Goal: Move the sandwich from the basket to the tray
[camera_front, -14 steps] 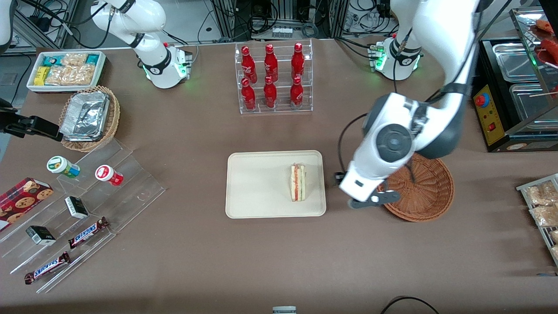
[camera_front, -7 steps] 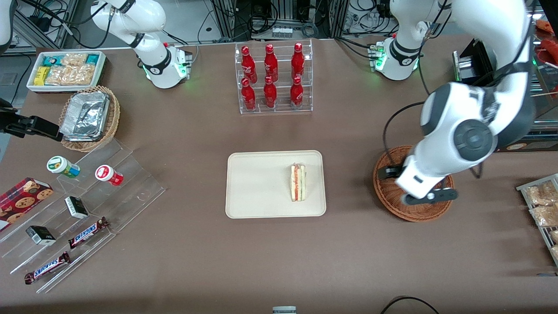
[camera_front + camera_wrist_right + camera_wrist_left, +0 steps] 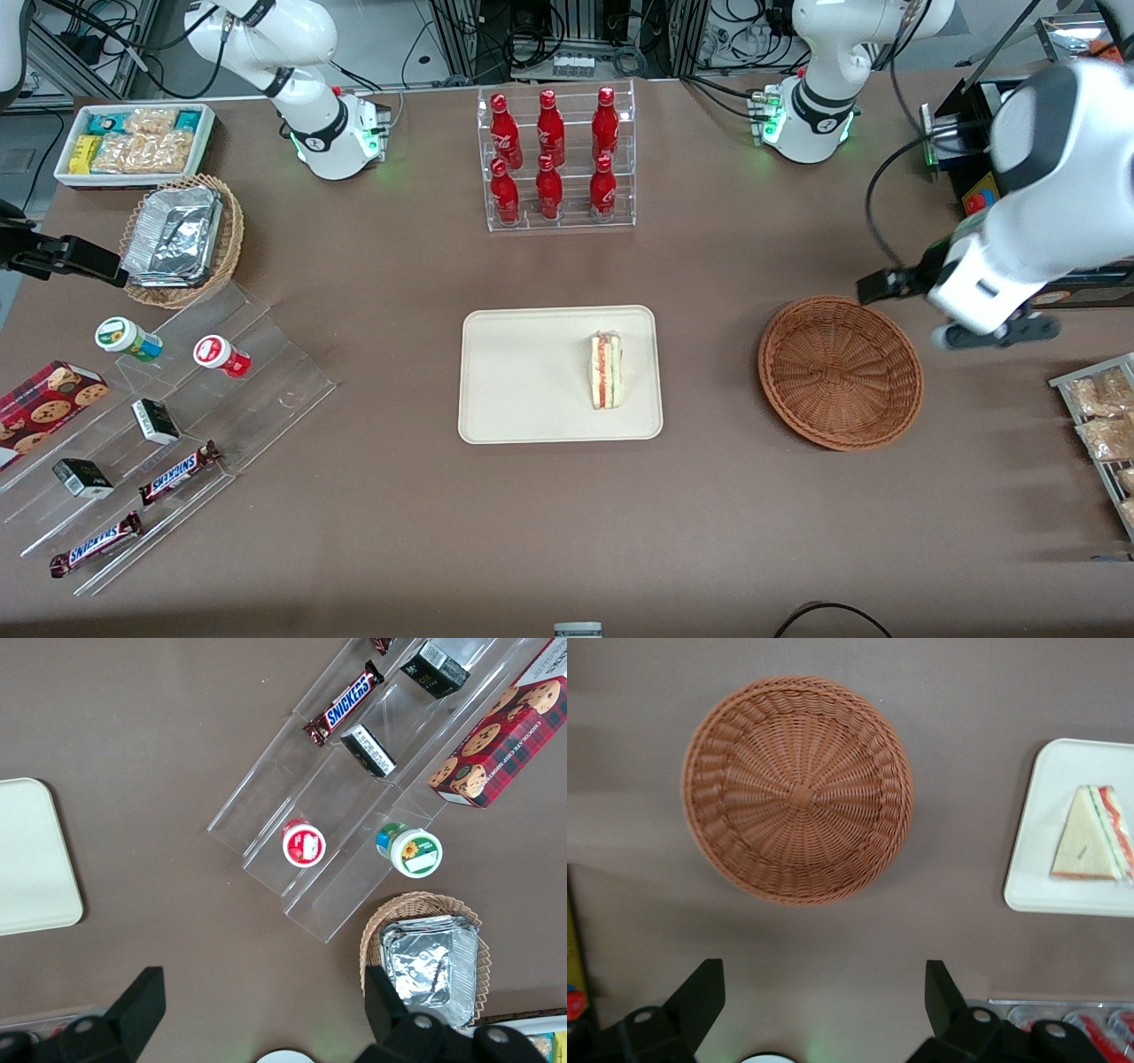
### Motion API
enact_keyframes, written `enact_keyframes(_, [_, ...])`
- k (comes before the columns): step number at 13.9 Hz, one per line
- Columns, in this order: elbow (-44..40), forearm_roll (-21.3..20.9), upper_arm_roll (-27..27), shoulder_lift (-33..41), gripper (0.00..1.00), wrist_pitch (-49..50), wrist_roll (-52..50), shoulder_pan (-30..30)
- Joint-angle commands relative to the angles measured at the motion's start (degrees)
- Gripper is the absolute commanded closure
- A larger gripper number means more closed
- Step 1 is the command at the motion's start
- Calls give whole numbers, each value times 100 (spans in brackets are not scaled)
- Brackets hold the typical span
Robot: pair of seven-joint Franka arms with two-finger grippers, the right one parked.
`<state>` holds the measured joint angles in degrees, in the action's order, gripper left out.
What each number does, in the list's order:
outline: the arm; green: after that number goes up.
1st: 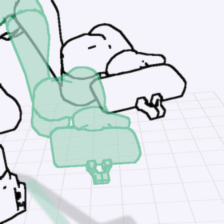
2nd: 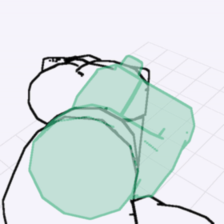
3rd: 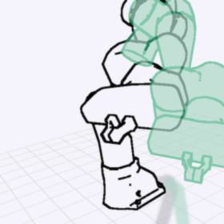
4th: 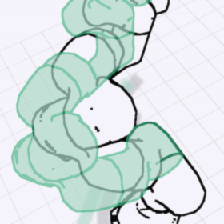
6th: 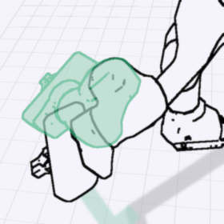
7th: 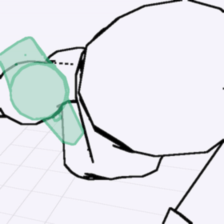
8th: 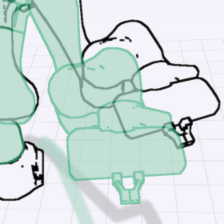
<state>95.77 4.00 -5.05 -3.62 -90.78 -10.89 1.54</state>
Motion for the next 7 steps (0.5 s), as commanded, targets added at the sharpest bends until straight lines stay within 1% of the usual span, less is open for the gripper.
enact_keyframes(1, [4,57,-67,370,0,279,350,-223])
enact_keyframes(2, [-136,-4,-66,388,0,454,342,-250])
enact_keyframes(3, [-311,-153,-66,380,0,665,351,-250])
enact_keyframes(5, [-558,-644,-75,388,0,964,360,-250])
enact_keyframes(7, [-620,-804,-75,476,0,1018,360,-242])
